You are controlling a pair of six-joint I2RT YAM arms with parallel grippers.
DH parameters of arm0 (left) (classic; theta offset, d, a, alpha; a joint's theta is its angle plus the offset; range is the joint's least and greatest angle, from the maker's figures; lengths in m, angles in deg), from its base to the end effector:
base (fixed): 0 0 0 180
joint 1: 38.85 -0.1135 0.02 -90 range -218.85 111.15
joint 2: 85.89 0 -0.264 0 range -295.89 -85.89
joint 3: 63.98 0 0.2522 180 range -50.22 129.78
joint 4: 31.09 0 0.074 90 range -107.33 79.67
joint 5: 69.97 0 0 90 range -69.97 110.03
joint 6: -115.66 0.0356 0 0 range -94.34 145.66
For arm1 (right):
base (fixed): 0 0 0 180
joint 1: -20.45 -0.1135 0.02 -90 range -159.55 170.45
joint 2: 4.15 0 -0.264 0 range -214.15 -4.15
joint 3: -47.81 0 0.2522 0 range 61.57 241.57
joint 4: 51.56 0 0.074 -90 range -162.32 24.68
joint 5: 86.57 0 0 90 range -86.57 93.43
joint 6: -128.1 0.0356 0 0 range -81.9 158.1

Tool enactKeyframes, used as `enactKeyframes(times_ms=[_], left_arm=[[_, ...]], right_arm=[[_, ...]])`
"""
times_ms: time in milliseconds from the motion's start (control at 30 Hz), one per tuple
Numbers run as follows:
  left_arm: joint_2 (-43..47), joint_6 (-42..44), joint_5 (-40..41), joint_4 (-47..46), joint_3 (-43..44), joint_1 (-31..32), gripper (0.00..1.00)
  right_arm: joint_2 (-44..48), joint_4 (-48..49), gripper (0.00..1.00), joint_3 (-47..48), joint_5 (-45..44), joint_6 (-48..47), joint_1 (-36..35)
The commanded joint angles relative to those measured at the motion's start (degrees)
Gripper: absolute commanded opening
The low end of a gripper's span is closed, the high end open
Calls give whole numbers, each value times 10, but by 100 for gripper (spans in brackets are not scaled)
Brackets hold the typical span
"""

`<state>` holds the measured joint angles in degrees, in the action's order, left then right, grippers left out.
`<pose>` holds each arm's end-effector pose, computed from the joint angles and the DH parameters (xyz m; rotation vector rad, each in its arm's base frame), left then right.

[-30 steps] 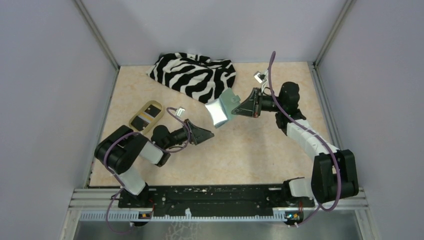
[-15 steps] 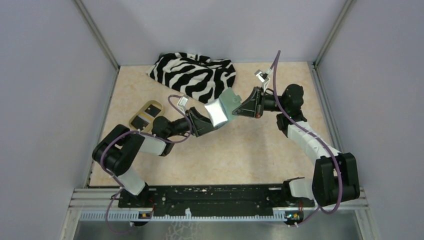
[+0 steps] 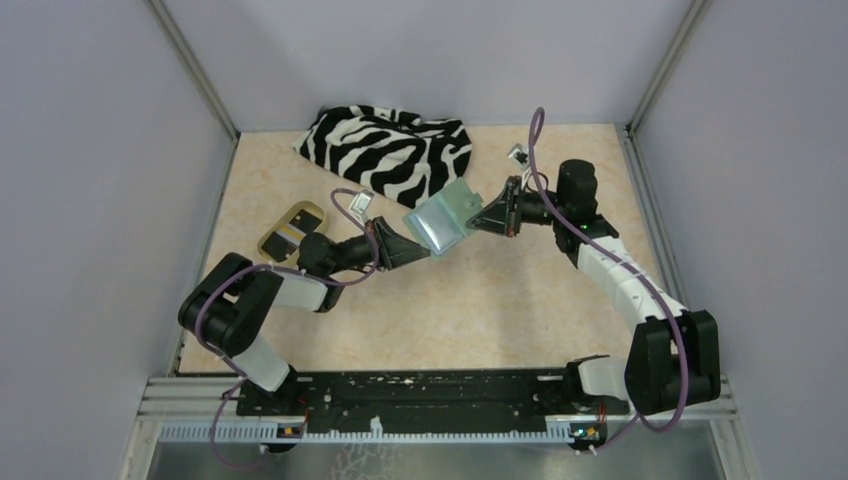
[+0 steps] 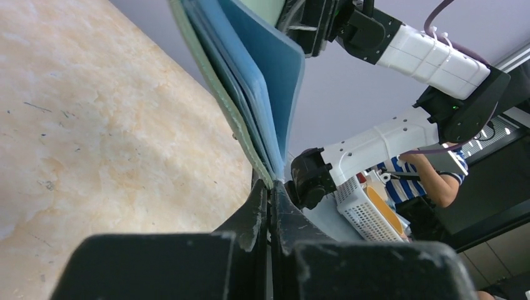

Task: Put the credit cards into the card holder
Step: Open the card holder at the center of the board.

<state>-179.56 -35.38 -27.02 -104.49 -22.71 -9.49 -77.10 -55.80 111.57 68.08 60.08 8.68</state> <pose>0.2334 -0.1612 0.2124 0.4478 1.5107 -1.7826 0.2659 0.0883 0.3049 -0.6922 1.7630 1.4143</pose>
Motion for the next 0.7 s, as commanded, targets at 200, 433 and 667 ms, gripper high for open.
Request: enactKeyframes(times_ms=[200, 433, 667], left_arm=[[-1, -12, -10, 55, -11, -2, 0], [3, 90, 10, 278, -12, 20, 0], [-131, 97, -23, 222, -65, 22, 0]], right_arm=[[25, -212, 42, 64, -198, -256, -1], [62, -229, 60, 60, -223, -352, -1], [16, -182, 61, -15, -58, -407, -32]])
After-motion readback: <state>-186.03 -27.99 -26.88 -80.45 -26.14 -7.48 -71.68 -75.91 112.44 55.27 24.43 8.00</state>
